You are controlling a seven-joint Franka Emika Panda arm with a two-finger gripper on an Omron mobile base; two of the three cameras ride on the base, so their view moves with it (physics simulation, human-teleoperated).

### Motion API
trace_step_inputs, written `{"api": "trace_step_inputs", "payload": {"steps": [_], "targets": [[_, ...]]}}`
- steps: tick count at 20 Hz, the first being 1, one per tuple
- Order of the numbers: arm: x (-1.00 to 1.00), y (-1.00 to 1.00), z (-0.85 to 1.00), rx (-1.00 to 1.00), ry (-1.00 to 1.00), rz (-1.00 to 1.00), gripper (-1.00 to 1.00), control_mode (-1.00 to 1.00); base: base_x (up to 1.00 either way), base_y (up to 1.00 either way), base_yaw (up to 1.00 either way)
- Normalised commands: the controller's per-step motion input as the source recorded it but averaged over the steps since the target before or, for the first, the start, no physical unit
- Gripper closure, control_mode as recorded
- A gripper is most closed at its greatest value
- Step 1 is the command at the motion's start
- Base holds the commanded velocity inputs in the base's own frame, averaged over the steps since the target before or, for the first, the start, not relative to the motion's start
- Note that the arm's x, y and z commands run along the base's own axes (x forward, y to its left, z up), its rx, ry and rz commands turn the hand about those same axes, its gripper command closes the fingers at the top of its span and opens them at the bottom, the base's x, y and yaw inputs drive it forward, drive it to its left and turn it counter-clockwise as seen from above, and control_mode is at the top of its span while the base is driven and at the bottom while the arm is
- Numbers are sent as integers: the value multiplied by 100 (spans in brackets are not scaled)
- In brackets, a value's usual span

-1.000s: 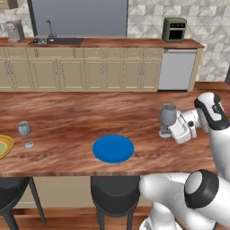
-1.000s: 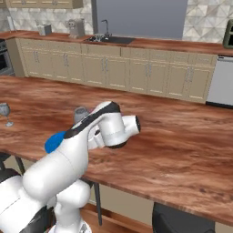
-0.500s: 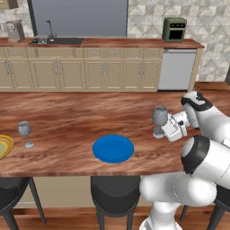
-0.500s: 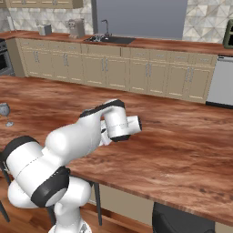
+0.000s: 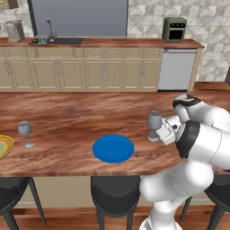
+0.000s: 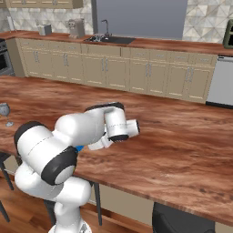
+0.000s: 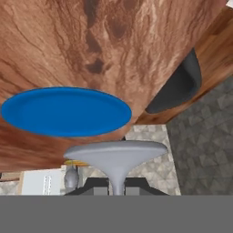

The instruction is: Retrieve the wine glasses from the counter and place one next to each plate.

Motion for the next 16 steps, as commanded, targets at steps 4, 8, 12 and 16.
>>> {"api": "trace_step_inputs", "payload": {"steps": [4,8,12,16], "targets": [[20,11,-31,0,0,0,100,-100,0,0,0],[25,2,-28,0,0,0,100,-100,0,0,0],[29,0,-28,0,0,0,100,-100,0,0,0],[23,0,-30,0,0,0,100,-100,0,0,0]]}}
